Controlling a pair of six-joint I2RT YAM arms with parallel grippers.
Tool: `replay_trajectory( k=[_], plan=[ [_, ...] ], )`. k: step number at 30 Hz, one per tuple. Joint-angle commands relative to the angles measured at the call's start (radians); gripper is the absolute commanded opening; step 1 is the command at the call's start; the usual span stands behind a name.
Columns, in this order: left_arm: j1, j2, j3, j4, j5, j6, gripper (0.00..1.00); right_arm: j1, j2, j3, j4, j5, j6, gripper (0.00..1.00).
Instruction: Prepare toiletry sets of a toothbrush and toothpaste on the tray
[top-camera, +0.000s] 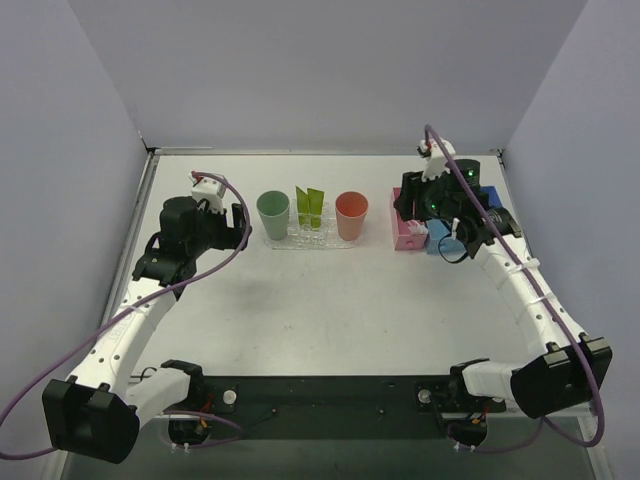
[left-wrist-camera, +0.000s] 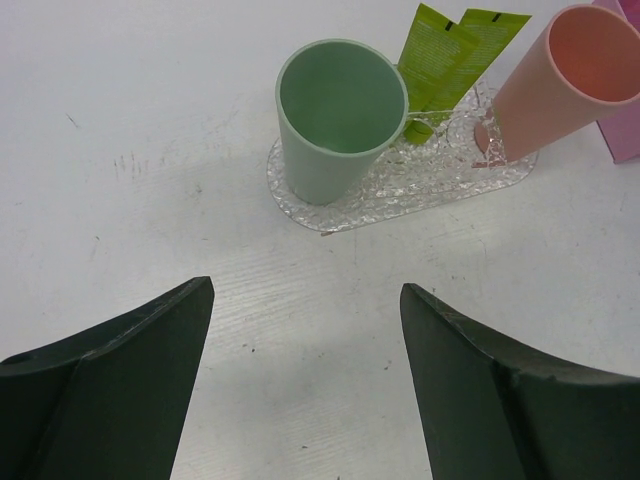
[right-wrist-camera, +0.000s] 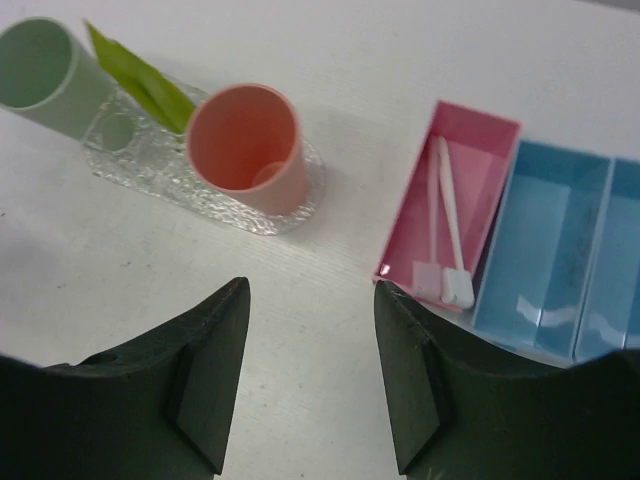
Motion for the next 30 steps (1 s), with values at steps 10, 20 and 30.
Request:
replay_trajectory(
  k=[10,20,30],
  plan=[
    [-0.005,0.007,0.003,0.062,0.056,-0.041,0.86,-0.199,0.021,-0.220,0.029,0.009,0.149,0.42],
    [-0.028,-0.011,0.001,0.053,0.059,-0.036,0.86,-0.214,0.156,-0.208,0.090,0.110,0.129,0.39],
    [-0.057,-0.022,0.007,0.036,0.030,-0.019,0.86,-0.235,0.246,-0.177,0.122,0.158,0.125,0.36]
  ],
)
